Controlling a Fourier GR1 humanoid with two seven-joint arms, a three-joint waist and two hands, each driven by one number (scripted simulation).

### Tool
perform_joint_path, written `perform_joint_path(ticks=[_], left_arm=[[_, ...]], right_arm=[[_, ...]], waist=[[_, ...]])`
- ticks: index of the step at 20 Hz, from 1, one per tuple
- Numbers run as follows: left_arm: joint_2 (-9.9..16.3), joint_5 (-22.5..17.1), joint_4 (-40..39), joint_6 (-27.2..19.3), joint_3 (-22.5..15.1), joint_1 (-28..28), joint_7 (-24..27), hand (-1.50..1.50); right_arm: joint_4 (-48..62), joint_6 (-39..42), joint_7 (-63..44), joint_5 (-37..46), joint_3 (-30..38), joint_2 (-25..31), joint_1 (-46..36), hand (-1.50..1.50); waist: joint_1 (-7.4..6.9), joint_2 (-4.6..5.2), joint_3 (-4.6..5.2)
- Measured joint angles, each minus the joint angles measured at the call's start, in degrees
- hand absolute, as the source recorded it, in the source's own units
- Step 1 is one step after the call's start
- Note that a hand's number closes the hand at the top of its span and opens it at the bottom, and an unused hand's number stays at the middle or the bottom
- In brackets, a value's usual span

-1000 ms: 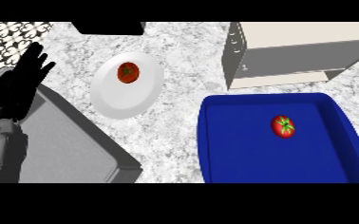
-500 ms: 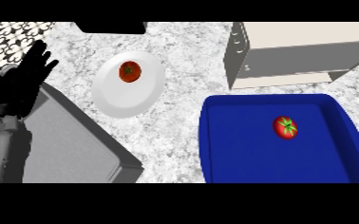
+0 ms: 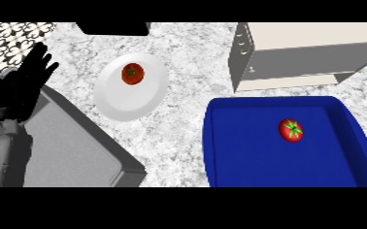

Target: Pick the sweet potato from the tray and place it in the tiered shelf

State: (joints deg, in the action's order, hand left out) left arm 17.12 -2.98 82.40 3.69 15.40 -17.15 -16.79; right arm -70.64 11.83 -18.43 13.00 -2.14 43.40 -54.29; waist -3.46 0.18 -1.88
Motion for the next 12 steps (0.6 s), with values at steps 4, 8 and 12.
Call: perform_joint_path(ticks=[4, 8, 12], left_arm=[[-0.22, 0.15, 0.13, 0.26, 0.27, 0.12, 0.07, 0.0], [-0.41, 0.59, 0.35, 0.27, 0.55, 0.42, -0.02, 0.0], [-0.58, 0.71, 0.38, 0.33, 0.99, 0.5, -0.68, 0.0]], right_arm=[[3.18, -1.16, 0.68, 0.45, 0.62, -0.95, -1.38, -1.5], [6.89, -3.8, 0.57, -1.78, 4.28, -2.79, -2.61, -1.5], [9.56, -5.58, -0.12, -5.0, 7.86, -5.07, -4.64, -1.5]], waist=[[0.03, -0.03, -0.03], [0.29, -0.14, -0.1], [0.64, -0.37, -0.07]])
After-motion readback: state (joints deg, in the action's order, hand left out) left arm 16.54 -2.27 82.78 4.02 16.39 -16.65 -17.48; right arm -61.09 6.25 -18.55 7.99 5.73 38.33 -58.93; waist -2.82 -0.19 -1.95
